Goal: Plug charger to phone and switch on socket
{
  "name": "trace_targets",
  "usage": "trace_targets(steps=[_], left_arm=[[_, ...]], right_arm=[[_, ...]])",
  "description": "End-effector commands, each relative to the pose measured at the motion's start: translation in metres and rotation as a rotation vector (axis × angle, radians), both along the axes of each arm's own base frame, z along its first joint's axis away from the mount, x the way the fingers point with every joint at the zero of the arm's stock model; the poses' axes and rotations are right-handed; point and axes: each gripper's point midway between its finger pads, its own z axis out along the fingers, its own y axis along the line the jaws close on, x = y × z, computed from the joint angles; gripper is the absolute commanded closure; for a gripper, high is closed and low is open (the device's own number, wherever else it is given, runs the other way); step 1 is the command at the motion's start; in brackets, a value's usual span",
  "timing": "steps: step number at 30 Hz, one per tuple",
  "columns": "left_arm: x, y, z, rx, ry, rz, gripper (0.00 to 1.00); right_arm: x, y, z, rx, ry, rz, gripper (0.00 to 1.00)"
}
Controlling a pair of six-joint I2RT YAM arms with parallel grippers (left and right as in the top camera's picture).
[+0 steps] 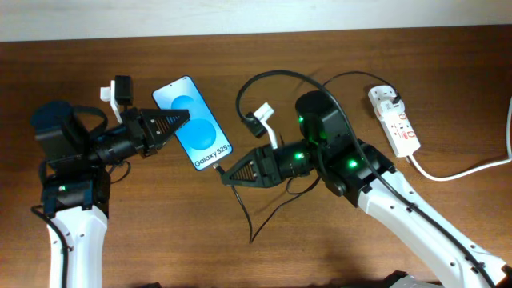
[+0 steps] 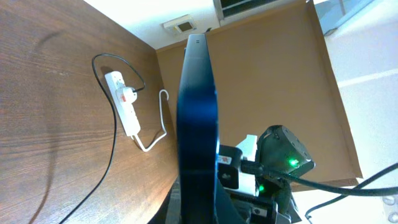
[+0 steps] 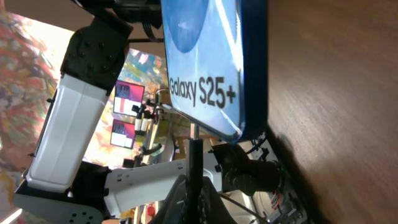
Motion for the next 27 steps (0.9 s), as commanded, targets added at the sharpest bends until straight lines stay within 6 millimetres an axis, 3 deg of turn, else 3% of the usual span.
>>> trace_targets(steps=[1, 16, 20, 27], left_arm=[[-0.002, -0.001, 0.004, 0.001, -0.021, -0.018, 1.00], [-0.007, -0.003, 0.006, -0.008, -0.024, -0.047, 1.00], [-0.007, -0.004, 0.006, -0.010, -0.024, -0.051, 1.00], [-0.009, -0.004, 0.007, -0.013, -0.025, -0.061, 1.00]], right_arm=[[0.005, 0.003, 0.001, -0.007, -0.016, -0.024, 0.96], [0.016, 0.003, -0.003, -0.032, -0.039, -0.083, 0.96], [0.028, -0.006, -0.003, -0.032, -0.038, -0.118, 0.96], [0.028, -0.006, -0.003, -0.033, -0.038, -0.120, 0.96]])
